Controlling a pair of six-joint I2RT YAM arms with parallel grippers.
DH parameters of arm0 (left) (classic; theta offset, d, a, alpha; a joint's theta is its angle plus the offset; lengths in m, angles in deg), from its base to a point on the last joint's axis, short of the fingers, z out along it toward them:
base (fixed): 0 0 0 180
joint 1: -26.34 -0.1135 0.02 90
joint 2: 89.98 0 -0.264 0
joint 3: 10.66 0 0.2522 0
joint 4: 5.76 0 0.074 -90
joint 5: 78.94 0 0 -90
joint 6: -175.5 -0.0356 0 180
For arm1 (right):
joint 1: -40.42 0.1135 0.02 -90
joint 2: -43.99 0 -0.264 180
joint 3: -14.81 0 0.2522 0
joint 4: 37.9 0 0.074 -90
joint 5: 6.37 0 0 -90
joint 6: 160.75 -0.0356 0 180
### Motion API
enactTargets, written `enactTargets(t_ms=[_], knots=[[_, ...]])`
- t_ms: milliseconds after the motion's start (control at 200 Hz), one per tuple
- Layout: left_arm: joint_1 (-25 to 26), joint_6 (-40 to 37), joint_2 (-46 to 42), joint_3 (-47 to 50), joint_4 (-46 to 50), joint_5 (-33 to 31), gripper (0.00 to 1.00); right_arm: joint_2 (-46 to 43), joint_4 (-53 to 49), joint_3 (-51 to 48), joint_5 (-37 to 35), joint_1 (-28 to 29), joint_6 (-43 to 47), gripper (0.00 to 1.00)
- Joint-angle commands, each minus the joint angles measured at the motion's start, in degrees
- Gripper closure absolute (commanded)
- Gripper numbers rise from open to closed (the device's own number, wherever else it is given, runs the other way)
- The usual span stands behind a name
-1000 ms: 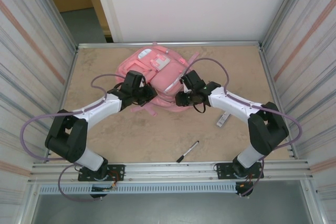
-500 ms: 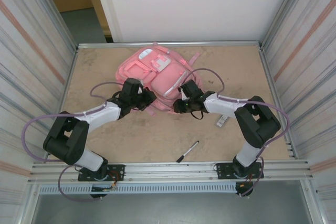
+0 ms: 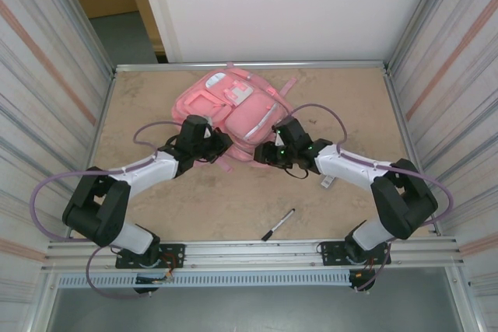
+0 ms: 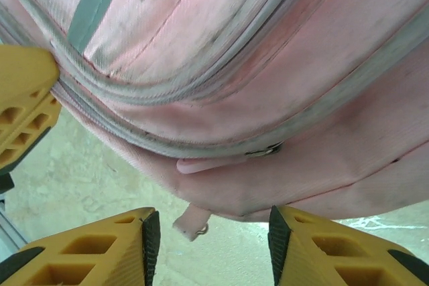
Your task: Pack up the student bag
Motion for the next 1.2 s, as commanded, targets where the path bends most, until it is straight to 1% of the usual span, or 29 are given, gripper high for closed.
enactTargets(t_ms=[0, 45, 100, 236, 291, 381, 451, 631, 752, 907, 977, 1082, 1198], knots=[[0.8, 0.6, -2.3, -0.7, -4.9, 2.3, 1.0, 1.5, -1.6, 3.1, -7.4, 2.3, -0.7, 0.54], [0.9, 0.8, -2.1, -0.6, -5.1, 2.4, 1.0, 2.7, -1.7, 3.9, -10.9, 3.4, 0.3, 0.55], [1.1, 1.4, -2.3, -0.2, -5.7, 2.5, 1.0, 4.4, -1.8, 4.7, -13.4, 3.8, 0.6, 0.58], [1.1, 1.8, -2.5, 0.0, -6.2, 3.2, 1.0, 7.5, 1.4, 4.0, -13.4, 3.9, 0.4, 0.65], [1.2, 1.8, -2.9, 0.2, -6.2, 3.2, 1.0, 8.3, 1.5, 4.1, -13.1, 3.9, 0.2, 0.64], [1.2, 1.7, -3.6, 0.5, -5.8, 3.3, 1.0, 8.7, 0.5, 4.1, -14.3, 4.0, -0.9, 0.59], [1.2, 1.4, -3.9, 0.7, -5.5, 3.3, 1.0, 8.2, -0.4, 4.1, -14.4, 3.8, -1.5, 0.59], [1.2, 2.0, -4.4, 1.8, -6.1, 3.5, 1.0, 5.8, -2.1, 4.4, -19.3, 3.6, 0.6, 0.58], [1.4, 2.0, -4.3, 1.7, -6.1, 4.0, 1.0, 7.0, -1.4, 5.4, -17.4, 2.4, 1.1, 0.59], [1.5, 2.3, -4.2, 1.9, -6.2, 4.5, 1.0, 6.5, -1.8, 7.1, -18.6, 2.5, 0.7, 0.57], [1.5, 2.2, -4.2, 2.0, -6.1, 4.4, 1.0, 6.3, -4.2, 8.3, -21.8, 2.7, 0.2, 0.55], [1.6, 2.5, -4.2, 2.3, -6.1, 4.1, 1.0, 6.0, -8.2, 9.8, -29.5, 3.1, -0.5, 0.54], [1.6, 2.2, -4.1, 2.1, -6.1, 4.0, 1.0, 6.1, -8.6, 10.2, -36.2, 3.8, 2.9, 0.56]])
